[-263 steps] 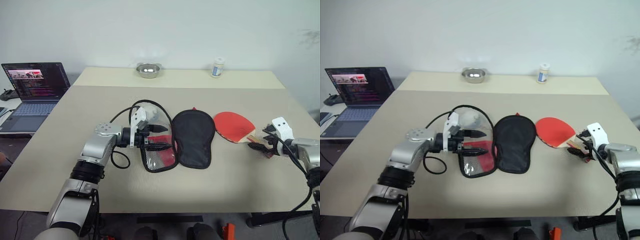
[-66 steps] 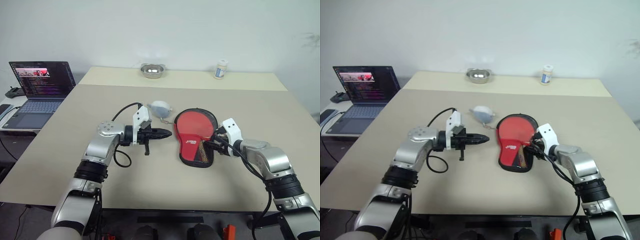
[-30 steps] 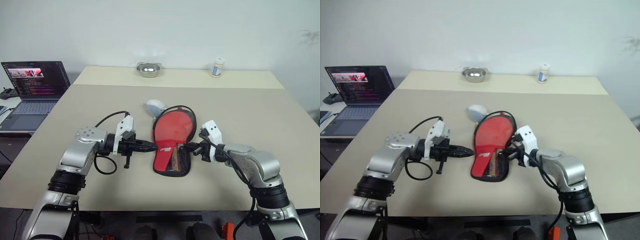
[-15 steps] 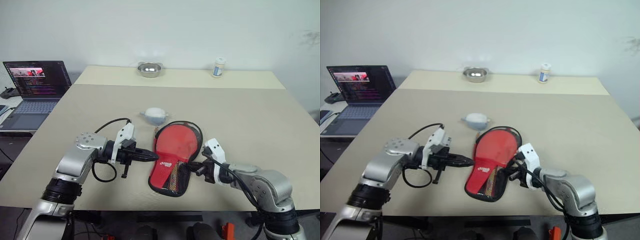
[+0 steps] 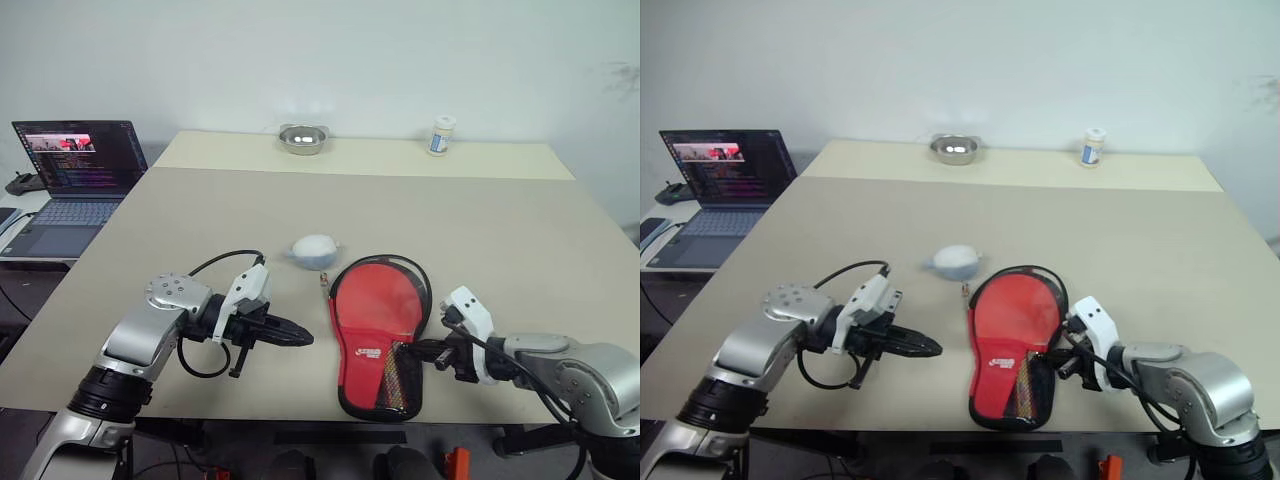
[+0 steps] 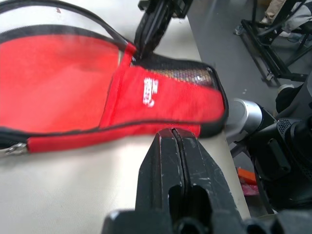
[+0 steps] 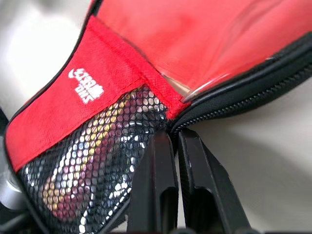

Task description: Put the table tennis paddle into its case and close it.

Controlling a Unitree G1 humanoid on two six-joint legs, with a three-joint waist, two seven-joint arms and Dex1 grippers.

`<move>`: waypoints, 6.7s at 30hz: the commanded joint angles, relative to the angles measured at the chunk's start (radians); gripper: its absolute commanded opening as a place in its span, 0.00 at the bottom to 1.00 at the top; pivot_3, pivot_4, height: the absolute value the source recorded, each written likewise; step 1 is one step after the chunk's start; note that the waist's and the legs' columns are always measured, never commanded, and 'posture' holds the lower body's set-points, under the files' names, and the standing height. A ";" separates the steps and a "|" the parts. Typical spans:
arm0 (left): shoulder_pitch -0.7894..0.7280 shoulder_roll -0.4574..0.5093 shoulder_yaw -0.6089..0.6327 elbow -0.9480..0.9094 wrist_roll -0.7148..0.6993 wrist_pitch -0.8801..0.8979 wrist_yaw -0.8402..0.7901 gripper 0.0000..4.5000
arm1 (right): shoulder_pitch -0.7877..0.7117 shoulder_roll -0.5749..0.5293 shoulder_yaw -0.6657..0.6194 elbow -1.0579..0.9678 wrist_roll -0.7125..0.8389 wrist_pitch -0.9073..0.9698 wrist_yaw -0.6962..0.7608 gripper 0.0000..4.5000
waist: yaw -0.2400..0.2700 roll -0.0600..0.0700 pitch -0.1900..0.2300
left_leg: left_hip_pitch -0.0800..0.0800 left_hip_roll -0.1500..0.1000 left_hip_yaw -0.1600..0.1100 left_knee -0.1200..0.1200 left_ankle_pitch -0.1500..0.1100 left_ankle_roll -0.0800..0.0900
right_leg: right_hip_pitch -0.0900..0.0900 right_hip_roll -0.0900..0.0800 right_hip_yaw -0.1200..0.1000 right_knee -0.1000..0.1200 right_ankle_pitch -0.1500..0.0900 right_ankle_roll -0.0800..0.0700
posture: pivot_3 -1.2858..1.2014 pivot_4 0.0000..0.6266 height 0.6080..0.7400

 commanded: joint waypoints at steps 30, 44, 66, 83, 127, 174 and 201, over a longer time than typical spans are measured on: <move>-0.015 -0.037 0.037 0.044 0.005 0.008 0.131 0.00 | -0.121 -0.167 -0.074 -0.098 0.103 -0.306 0.168 0.99 | 0.003 0.000 0.000 | 0.001 0.002 0.000 0.000 0.000 0.000 | 0.000 0.002 0.001 0.000 -0.003 0.005 | 0.52 0.24 1.00; -0.095 -0.049 0.088 0.065 -0.022 0.107 0.244 0.35 | -0.187 0.168 0.337 0.296 -0.276 -0.611 0.033 1.00 | 0.011 -0.001 0.000 | -0.001 0.000 0.001 0.001 0.000 0.000 | 0.000 0.001 0.001 0.001 0.000 0.000 | 0.52 0.24 1.00; -0.586 -0.278 0.013 0.931 0.312 -0.338 0.420 0.99 | -0.127 0.192 0.366 0.261 -0.358 -0.590 0.038 1.00 | 0.019 -0.001 0.000 | 0.002 0.000 0.000 0.002 0.000 0.000 | 0.003 0.006 -0.001 0.001 0.000 0.000 | 0.52 0.24 1.00; -0.685 -0.400 0.021 1.282 0.456 -0.440 0.502 0.71 | -0.158 0.225 0.333 0.210 -0.370 -0.555 -0.014 1.00 | 0.018 -0.001 0.000 | 0.002 0.001 0.000 0.002 0.000 0.000 | 0.003 0.006 -0.001 0.002 0.000 0.000 | 0.52 0.24 1.00; -0.989 -0.686 -0.034 1.400 0.737 -0.410 1.165 0.07 | -0.049 0.175 0.477 0.357 -0.462 -0.463 0.062 1.00 | 0.021 -0.007 -0.006 | 0.005 -0.001 -0.009 0.004 0.000 0.000 | 0.011 0.000 -0.015 0.000 0.000 0.000 | 0.52 0.24 1.00; -0.939 -0.984 -0.125 1.387 0.790 -0.569 0.860 0.99 | -0.045 0.215 0.468 0.427 -0.512 -0.484 0.045 1.00 | 0.018 0.006 -0.027 | 0.010 0.000 -0.009 0.002 0.000 0.000 | 0.015 0.001 -0.014 -0.003 -0.004 0.006 | 0.52 0.24 1.00; -0.789 -0.611 0.139 1.183 0.444 -0.479 0.355 0.99 | -0.120 0.137 0.109 -0.222 -0.213 -0.127 0.074 1.00 | 0.024 0.006 -0.010 | -0.003 -0.003 -0.011 0.002 -0.001 0.000 | 0.007 -0.001 -0.016 -0.005 -0.001 0.002 | 0.52 0.24 1.00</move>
